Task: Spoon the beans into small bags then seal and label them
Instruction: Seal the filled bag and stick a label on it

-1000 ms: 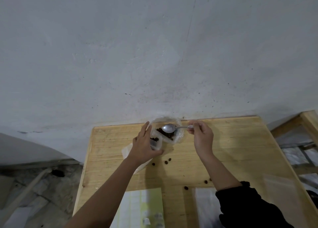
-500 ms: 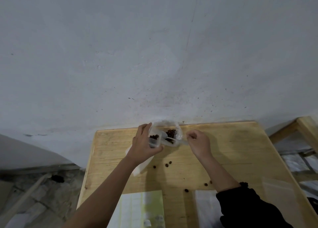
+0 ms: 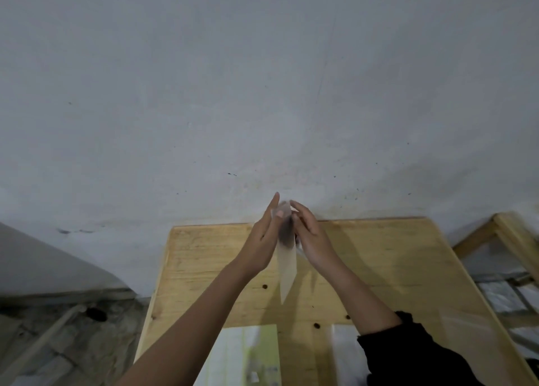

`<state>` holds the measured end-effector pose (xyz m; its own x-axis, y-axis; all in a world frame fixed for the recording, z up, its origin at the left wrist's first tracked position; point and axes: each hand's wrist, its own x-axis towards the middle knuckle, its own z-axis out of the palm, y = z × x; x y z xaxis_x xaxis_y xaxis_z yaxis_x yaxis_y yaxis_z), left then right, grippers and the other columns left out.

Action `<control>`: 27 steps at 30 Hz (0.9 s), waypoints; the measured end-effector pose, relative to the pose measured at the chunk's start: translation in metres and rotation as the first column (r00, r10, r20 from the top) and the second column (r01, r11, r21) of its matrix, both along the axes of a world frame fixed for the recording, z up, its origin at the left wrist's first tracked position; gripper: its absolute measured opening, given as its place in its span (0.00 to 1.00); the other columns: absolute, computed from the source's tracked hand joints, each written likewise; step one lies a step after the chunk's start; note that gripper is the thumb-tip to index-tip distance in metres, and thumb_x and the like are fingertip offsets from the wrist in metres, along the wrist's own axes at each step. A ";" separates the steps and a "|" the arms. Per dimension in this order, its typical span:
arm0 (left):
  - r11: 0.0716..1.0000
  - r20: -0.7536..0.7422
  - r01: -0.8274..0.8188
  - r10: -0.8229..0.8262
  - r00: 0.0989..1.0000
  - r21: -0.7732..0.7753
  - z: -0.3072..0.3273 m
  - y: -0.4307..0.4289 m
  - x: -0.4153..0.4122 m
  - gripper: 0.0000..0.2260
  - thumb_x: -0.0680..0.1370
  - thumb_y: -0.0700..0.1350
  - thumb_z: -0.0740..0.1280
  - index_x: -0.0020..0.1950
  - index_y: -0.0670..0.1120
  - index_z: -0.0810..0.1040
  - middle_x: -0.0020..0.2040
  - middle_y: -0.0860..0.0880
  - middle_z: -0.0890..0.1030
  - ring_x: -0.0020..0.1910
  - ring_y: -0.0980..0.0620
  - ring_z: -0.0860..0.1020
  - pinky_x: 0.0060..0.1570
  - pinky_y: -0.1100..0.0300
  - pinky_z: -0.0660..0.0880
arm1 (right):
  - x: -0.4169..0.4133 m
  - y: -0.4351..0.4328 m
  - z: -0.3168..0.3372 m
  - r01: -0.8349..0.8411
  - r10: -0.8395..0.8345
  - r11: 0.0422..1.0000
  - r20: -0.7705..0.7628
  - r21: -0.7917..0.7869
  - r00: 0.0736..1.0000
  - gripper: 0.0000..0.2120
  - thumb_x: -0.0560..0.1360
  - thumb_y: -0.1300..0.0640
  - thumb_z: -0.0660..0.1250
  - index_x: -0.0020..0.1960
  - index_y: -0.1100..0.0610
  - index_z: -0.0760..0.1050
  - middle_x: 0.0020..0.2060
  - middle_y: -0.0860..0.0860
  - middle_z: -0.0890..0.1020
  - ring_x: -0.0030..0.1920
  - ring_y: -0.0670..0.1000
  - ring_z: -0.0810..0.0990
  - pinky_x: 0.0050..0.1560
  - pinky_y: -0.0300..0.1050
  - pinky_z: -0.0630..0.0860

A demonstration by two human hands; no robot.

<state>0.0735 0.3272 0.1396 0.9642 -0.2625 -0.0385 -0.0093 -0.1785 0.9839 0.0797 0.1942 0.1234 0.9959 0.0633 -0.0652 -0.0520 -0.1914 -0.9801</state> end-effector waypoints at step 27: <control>0.908 0.127 -0.305 0.352 0.927 -0.288 0.027 0.018 0.001 0.10 0.79 0.41 0.63 0.59 0.47 0.76 0.50 0.48 0.83 0.53 0.52 0.81 0.57 0.55 0.77 | -0.008 0.004 0.053 0.276 -0.331 0.915 0.155 0.293 0.931 0.03 0.75 0.61 0.68 0.44 0.54 0.76 0.42 0.50 0.82 0.45 0.48 0.82 0.48 0.45 0.80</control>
